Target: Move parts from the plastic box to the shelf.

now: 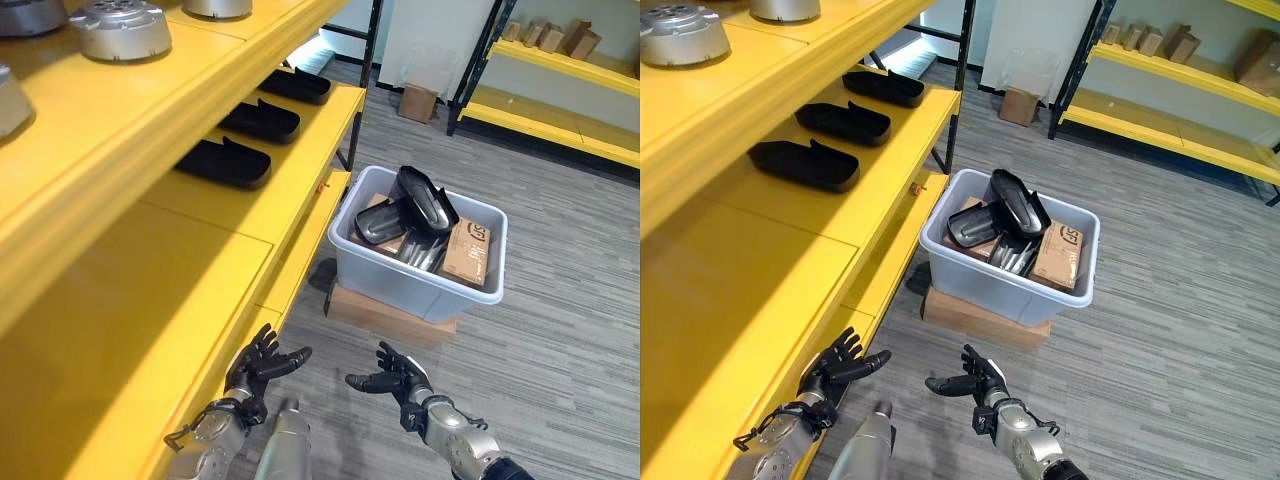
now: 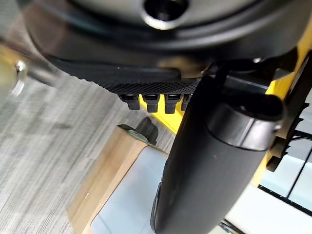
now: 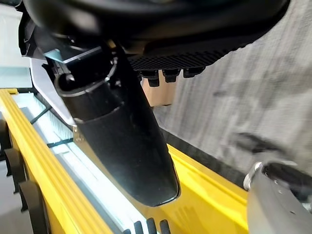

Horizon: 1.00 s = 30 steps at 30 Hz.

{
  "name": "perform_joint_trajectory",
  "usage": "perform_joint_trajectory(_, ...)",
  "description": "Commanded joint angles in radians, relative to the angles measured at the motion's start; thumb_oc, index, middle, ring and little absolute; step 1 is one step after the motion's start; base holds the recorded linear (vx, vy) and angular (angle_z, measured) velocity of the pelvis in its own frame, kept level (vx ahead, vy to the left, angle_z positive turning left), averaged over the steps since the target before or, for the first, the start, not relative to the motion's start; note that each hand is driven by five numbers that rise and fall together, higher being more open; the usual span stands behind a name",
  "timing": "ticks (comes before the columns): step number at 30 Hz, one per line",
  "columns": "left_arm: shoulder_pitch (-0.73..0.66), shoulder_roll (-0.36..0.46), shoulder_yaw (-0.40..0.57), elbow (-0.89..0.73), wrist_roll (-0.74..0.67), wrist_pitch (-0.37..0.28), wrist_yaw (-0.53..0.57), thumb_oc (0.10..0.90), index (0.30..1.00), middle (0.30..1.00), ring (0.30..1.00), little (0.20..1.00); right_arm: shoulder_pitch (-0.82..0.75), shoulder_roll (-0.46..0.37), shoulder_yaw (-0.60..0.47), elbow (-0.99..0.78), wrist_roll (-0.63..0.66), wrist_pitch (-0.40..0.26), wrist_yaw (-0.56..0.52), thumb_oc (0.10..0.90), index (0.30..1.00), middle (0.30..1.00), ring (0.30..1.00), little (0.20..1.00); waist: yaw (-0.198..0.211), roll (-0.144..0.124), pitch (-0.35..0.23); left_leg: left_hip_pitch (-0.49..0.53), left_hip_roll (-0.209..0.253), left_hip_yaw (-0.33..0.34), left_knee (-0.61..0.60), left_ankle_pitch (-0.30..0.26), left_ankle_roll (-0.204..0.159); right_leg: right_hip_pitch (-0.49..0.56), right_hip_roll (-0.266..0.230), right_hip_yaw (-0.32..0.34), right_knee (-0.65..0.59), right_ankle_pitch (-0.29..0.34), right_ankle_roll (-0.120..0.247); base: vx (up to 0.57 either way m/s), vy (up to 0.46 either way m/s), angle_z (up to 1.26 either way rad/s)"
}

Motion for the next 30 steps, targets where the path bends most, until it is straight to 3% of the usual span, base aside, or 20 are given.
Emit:
perform_joint_trajectory(1, -0.056, 0.013, 0.031, -0.132, 0.04, -0.088, 0.006, 0.9, 1.0, 1.0, 1.0, 1.0, -0.045, 0.014, -0.053, -0.085, -0.038, -0.069, 0.011, 0.9, 1.0, 1.0, 1.0, 1.0, 0.041, 0.001, -0.009, 0.143, -0.004, -0.005, -0.093, 0.123, -0.003, -0.144, -0.009, -0.021, -0.004, 0.017, 0.029, 0.19, 0.187, -0.44)
perform_joint_trajectory(4, -0.055, 0.013, 0.026, -0.138, 0.043, -0.089, 0.005, 0.9, 1.0, 1.0, 1.0, 1.0, -0.04, 0.029, -0.045, -0.081, -0.045, -0.064, 0.021, 0.9, 1.0, 1.0, 1.0, 1.0, 0.049, 0.017, -0.032, 0.178, -0.028, -0.088, -0.094, 0.147, -0.005, -0.141, -0.002, 0.02, 0.029, -0.001, 0.032, 0.17, 0.203, -0.39)
perform_joint_trajectory(10, -0.064, 0.023, 0.011, -0.139, 0.039, -0.081, 0.012, 0.9, 1.0, 1.0, 1.0, 1.0, -0.039, 0.042, -0.032, -0.1, -0.042, -0.053, 0.028, 0.9, 1.0, 1.0, 1.0, 1.0, 0.037, 0.019, -0.058, 0.166, -0.085, -0.057, 0.029, 0.08, 0.02, -0.136, -0.066, 0.029, 0.047, 0.003, 0.062, 0.13, 0.208, -0.36)
perform_joint_trajectory(21, -0.061, 0.041, 0.015, -0.142, 0.038, -0.072, 0.025, 0.9, 1.0, 1.0, 1.0, 1.0, -0.052, 0.052, -0.015, -0.107, -0.048, -0.037, 0.022, 0.9, 1.0, 1.0, 1.0, 1.0, 0.031, 0.019, -0.07, 0.175, -0.124, -0.021, 0.09, 0.009, 0.057, -0.16, -0.12, 0.034, 0.084, 0.01, 0.103, 0.08, 0.122, -0.04)
perform_joint_trajectory(28, -0.057, 0.053, 0.036, -0.152, 0.04, -0.072, 0.034, 0.9, 1.0, 1.0, 1.0, 1.0, -0.084, 0.068, -0.005, -0.099, -0.053, -0.024, 0.028, 0.9, 1.0, 1.0, 1.0, 1.0, 0.046, 0.03, -0.068, 0.204, -0.18, -0.027, 0.151, -0.055, 0.11, -0.226, -0.167, 0.052, 0.256, 0.018, 0.14, 0.07, 0.158, -0.08)
perform_joint_trajectory(29, -0.056, 0.052, 0.037, -0.151, 0.042, -0.071, 0.035, 0.9, 1.0, 1.0, 1.0, 1.0, -0.08, 0.073, -0.002, -0.099, -0.054, -0.021, 0.03, 0.9, 1.0, 1.0, 1.0, 1.0, 0.044, 0.032, -0.068, 0.21, -0.192, -0.033, 0.154, -0.057, 0.119, -0.243, -0.171, 0.059, 0.305, 0.036, 0.145, 0.09, 0.27, 0.06)
perform_joint_trajectory(30, -0.05, 0.048, 0.042, -0.153, 0.046, -0.069, 0.035, 0.9, 1.0, 1.0, 1.0, 1.0, -0.073, 0.08, 0.001, -0.098, -0.06, -0.018, 0.033, 0.9, 1.0, 1.0, 1.0, 1.0, 0.039, 0.038, -0.064, 0.231, -0.21, -0.033, 0.153, -0.063, 0.14, -0.292, -0.18, 0.077, 0.437, 0.107, 0.145, 0.1, 0.323, 0.15)
